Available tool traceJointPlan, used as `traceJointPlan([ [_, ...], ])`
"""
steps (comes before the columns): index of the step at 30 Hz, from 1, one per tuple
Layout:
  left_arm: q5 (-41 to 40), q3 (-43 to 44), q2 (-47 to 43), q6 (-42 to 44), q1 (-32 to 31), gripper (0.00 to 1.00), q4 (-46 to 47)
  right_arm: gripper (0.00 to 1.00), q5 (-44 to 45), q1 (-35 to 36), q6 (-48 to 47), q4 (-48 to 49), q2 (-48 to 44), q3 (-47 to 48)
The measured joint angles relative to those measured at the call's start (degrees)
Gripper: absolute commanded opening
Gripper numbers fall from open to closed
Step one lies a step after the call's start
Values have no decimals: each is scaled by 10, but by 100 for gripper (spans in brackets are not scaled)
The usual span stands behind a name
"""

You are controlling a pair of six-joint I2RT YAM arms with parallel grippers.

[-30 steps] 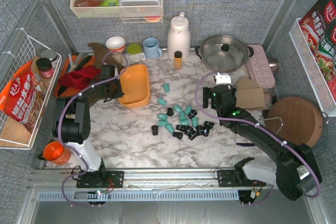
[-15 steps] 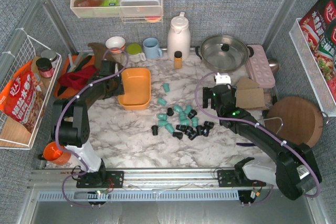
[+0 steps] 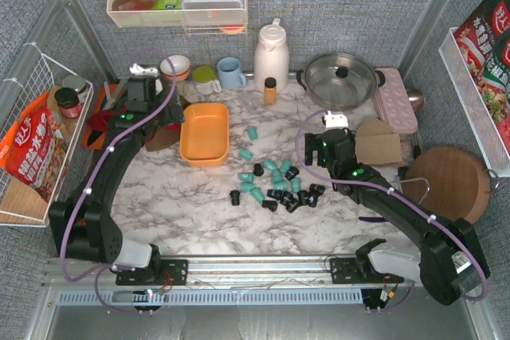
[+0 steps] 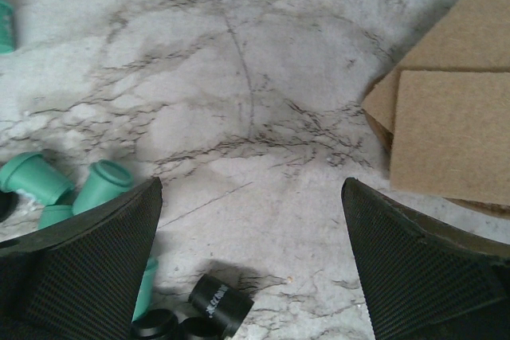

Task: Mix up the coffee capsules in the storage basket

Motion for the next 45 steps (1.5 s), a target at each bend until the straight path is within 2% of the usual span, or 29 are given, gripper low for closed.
traceJointPlan([
  [6,-18,-69,-136,-7,1,99,39,89,-57,36,-9,-1,-18,4],
  [10,82,-178,-233,6,2,99,120,83,-92,62,-29,-3,-9,20],
  [14,177,-270,-302,8,0,99,192,81,-123,79,-57,-5,43,60],
  [21,194,-354,-397,9,-6,99,275,72,-160,105,-93,-2,172,165],
  [27,193,-366,-404,8,-12,99,300,70,-164,141,-92,-5,249,236],
  [33,167,-362,-399,9,-15,99,299,64,-115,179,-55,-15,284,225],
  [45,118,-361,-405,21,-14,99,295,55,-80,189,-14,-12,338,228],
])
